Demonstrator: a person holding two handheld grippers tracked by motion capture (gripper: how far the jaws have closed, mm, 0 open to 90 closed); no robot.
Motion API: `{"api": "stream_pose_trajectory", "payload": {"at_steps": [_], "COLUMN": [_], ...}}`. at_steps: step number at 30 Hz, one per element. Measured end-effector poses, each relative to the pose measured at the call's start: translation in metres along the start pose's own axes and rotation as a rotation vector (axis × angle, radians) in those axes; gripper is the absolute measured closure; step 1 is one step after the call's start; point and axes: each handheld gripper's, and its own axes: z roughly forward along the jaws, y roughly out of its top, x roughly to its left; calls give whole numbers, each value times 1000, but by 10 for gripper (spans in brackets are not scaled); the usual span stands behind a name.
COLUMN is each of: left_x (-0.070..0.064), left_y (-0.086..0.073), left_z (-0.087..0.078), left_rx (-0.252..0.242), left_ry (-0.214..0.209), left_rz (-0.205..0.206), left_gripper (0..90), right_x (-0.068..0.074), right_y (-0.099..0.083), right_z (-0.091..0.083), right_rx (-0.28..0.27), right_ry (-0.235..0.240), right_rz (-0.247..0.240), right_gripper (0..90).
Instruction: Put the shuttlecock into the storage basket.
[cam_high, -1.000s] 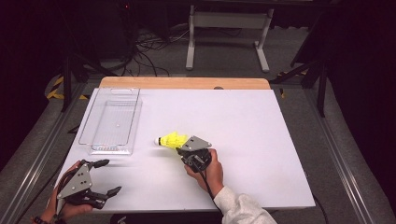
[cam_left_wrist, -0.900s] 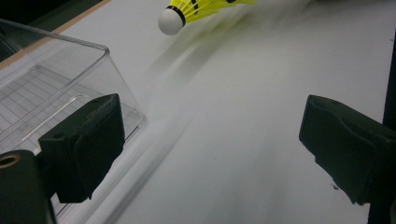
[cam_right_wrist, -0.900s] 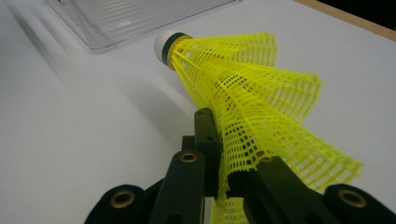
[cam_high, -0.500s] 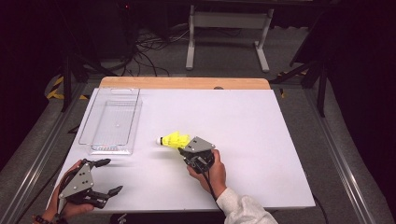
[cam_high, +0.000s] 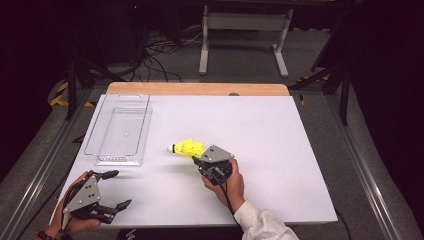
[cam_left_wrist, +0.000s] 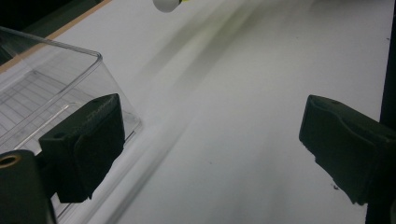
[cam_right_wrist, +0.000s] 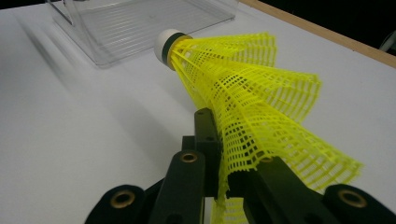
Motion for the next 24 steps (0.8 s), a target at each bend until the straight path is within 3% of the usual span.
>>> {"api": "stream_pose_trajectory", "payload": {"at_steps": [24], "left_x": [0], "left_y": [0], "left_z": [1], "left_rx": [0], "left_ry": [-3], "left_rz": [-2], "left_gripper": [80], "right_x": [0], "right_y": [11], "right_z": [-1], "right_rx": [-30], "right_ry": [5], "right_rz": [-3], "right_gripper": [883]}}
